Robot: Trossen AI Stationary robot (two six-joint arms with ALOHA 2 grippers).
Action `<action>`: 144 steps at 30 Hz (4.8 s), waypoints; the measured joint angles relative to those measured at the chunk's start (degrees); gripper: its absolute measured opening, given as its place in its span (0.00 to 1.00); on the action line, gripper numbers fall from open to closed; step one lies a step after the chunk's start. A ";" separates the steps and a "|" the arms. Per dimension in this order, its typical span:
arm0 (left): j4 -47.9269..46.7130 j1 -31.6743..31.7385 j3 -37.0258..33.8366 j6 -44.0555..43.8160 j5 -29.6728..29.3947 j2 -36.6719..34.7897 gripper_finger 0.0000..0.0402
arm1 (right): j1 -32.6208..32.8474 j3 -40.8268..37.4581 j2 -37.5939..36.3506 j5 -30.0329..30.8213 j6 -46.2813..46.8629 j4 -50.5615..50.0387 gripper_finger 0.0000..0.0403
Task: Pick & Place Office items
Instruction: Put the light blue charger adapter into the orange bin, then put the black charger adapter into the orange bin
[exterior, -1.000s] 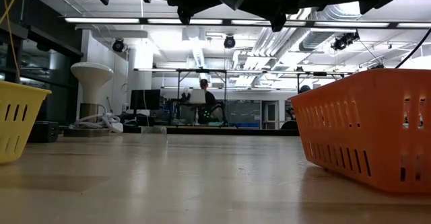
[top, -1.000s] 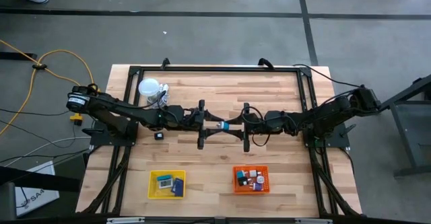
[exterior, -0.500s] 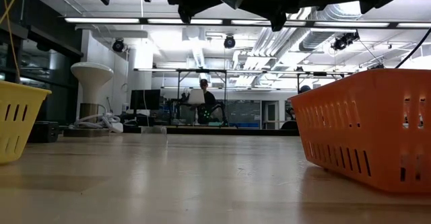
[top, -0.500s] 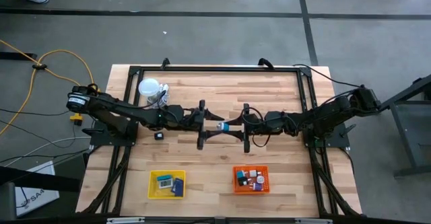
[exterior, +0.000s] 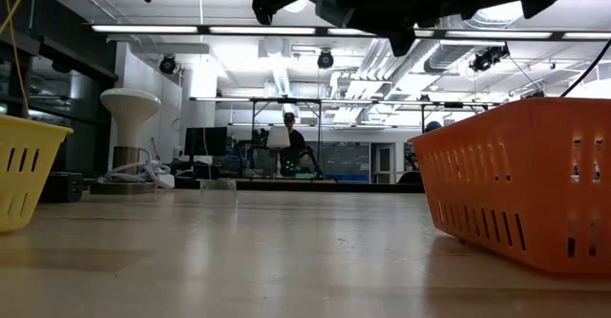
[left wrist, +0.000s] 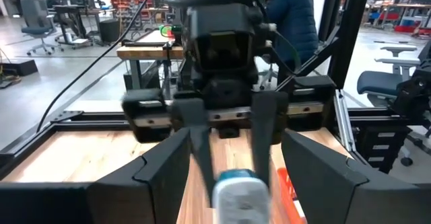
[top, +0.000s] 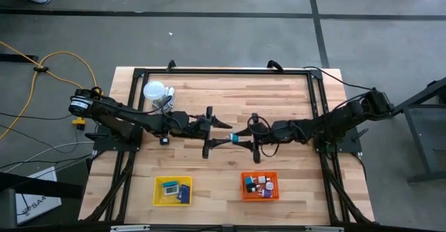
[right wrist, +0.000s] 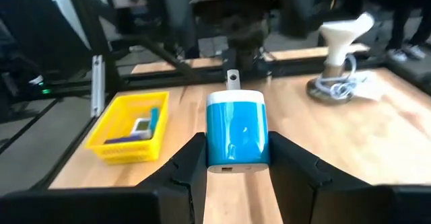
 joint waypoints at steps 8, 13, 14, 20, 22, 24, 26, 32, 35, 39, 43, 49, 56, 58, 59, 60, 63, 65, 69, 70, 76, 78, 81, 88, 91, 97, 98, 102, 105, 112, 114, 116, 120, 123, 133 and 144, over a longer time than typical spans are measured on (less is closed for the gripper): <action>0.12 0.02 0.00 -0.06 -0.01 0.00 0.56 | 7.10 0.00 0.01 0.27 5.98 -6.04 0.29; 0.09 0.02 0.00 -0.09 -0.02 0.00 0.56 | 13.58 -0.02 0.02 4.02 14.04 -12.94 0.29; 0.09 0.02 0.00 -0.16 -0.02 0.00 0.56 | 14.94 -0.02 0.02 4.71 15.93 -14.26 0.29; 0.09 0.02 0.00 -0.24 -0.05 0.00 0.56 | 22.75 -0.02 0.01 6.60 28.41 -19.42 0.29; 0.09 0.02 0.00 -0.48 -0.05 0.00 0.56 | 24.96 -0.02 0.01 7.12 32.72 -20.86 0.29; 0.09 0.02 0.00 -0.50 -0.05 0.00 0.56 | 26.91 -0.02 0.01 8.41 36.85 -23.47 0.29; 0.09 0.02 0.00 -0.52 -0.05 0.00 0.56 | 28.35 -0.02 0.02 9.76 40.54 -26.91 0.29; 0.09 0.04 0.00 -0.67 -0.07 0.00 0.56 | 29.83 -0.02 1.61 10.58 48.04 -32.59 0.29; 0.07 0.04 0.00 -0.78 -0.07 0.00 0.56 | 29.78 -0.02 3.82 8.80 49.77 -32.27 0.30; 0.07 0.04 0.00 -0.96 -0.07 0.00 0.56 | 29.78 -0.09 6.77 6.86 50.67 -32.19 0.31; 0.07 0.04 0.00 -0.98 -0.07 0.00 0.56 | 29.78 0.00 7.71 6.09 50.65 -30.86 0.32; 0.07 0.04 0.00 -1.07 -0.09 0.00 0.56 | 29.78 0.00 7.72 5.93 49.26 -29.80 0.39; 0.06 0.04 0.00 -1.07 -0.09 0.00 0.56 | 29.61 0.00 7.72 5.98 48.92 -29.78 0.42; 0.07 0.04 0.00 -1.07 -0.09 0.00 0.56 | 29.61 0.00 7.72 5.98 48.92 -29.76 0.42; 0.07 0.03 0.00 -1.06 -0.09 0.00 0.56 | 29.61 0.00 7.72 5.98 48.86 -29.76 0.42; 0.07 0.03 0.00 -1.07 -0.09 0.00 0.56 | 29.57 -0.01 7.72 6.00 48.48 -29.71 0.42; 0.07 0.04 0.00 -1.06 -0.09 0.00 0.56 | 29.11 -0.05 7.59 6.04 45.98 -28.90 0.42; 0.06 0.04 0.00 -1.07 -0.09 0.00 0.56 | 28.12 -0.09 6.77 6.01 43.46 -27.88 0.42; -0.11 0.02 0.00 -3.07 -0.09 -1.09 0.56 | 24.96 -0.09 4.06 4.51 38.29 -25.74 0.42; -0.58 0.04 0.00 -4.08 -0.09 -1.66 0.56 | 24.19 -0.09 3.18 3.98 37.00 -25.58 0.42; -13.52 1.56 0.04 -10.01 -0.37 -6.28 0.56 | 19.79 -0.09 -0.88 2.82 29.74 -25.49 0.42; -19.20 2.07 0.04 -12.22 -0.37 -7.79 0.56 | 18.24 -0.08 -1.76 2.84 27.27 -25.10 0.42; -27.56 2.54 0.04 -15.46 -0.40 -9.69 0.56 | 15.93 -0.07 -2.34 2.78 24.58 -25.02 0.42; -50.39 2.58 0.04 -21.53 -0.33 -13.67 0.56 | 12.36 -0.07 -2.36 2.49 19.71 -24.31 0.42; -59.71 2.58 0.04 -24.26 -0.32 -14.55 0.56 | 11.12 -0.07 -2.36 2.59 18.15 -24.04 0.42; -77.61 2.58 0.04 -30.79 0.02 -14.64 0.56 | 8.93 -0.02 -2.36 2.17 15.92 -22.46 0.42; -79.84 2.56 0.04 -31.76 0.03 -14.51 0.56 | 8.60 -0.02 -2.35 1.94 15.88 -22.42 0.42; -84.33 1.65 0.02 -33.54 0.02 -14.40 0.56 | 7.33 -0.02 -2.36 1.08 15.83 -21.95 0.42; -84.38 0.97 0.02 -33.66 0.19 -14.40 0.56 | 6.72 -0.02 -2.35 1.01 15.83 -21.94 0.42; -86.50 -0.30 0.02 -33.68 4.53 -14.40 0.56 | 6.35 -0.02 -2.34 1.11 16.12 -21.22 0.42; -87.57 -0.77 0.02 -33.72 4.32 -14.28 0.56 | 6.35 -0.02 -2.34 1.11 16.12 -20.98 0.42; -87.87 -1.25 -0.02 -34.58 3.86 -14.16 0.56 | 6.36 -0.02 -2.34 0.96 15.96 -20.89 0.42; -88.39 -2.77 -0.02 -36.54 2.50 -14.16 0.56 | 6.37 -0.02 -2.34 0.86 15.68 -20.88 0.42; -89.50 -4.26 -0.43 -36.67 1.45 -14.16 0.56 | 6.37 -0.02 -2.34 0.85 14.49 -20.90 0.42; -90.28 -9.05 -7.01 -35.58 -4.03 -14.16 0.56 | 6.37 -0.02 -2.34 0.85 14.44 -20.88 0.42; -93.43 -10.82 -8.55 -34.50 -7.61 -14.16 0.56 | 6.37 -0.02 -2.34 1.28 14.43 -20.86 0.42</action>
